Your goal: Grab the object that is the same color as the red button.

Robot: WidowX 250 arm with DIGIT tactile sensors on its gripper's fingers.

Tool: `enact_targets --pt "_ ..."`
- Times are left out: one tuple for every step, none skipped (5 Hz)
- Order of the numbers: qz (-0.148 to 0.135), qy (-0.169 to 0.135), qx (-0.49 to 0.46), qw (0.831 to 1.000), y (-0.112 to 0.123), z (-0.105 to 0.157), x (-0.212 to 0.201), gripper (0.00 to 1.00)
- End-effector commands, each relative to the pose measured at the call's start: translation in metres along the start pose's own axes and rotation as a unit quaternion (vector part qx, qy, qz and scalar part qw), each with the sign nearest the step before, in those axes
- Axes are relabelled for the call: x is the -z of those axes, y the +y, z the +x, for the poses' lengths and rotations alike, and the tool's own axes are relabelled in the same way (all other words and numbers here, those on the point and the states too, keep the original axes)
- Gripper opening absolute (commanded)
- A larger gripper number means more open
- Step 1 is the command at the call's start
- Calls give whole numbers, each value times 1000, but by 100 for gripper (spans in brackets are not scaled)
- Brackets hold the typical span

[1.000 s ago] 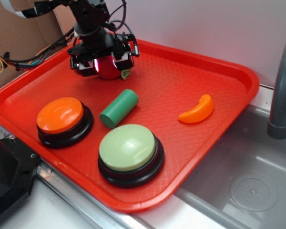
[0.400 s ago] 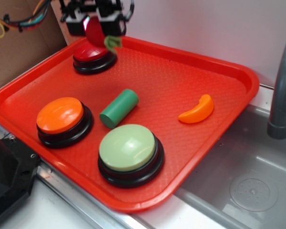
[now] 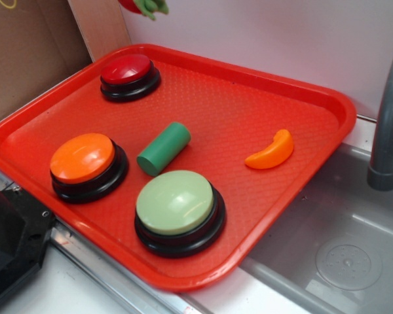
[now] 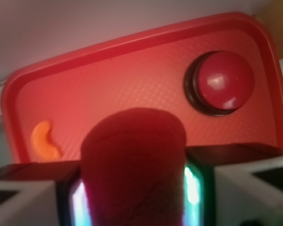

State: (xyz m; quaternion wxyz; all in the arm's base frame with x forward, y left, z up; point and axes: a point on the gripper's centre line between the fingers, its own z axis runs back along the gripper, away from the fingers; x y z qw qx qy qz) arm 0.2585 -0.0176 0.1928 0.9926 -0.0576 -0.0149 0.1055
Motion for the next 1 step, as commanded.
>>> enact_targets --pt "42 -65 -20 997 7 7 -17 0"
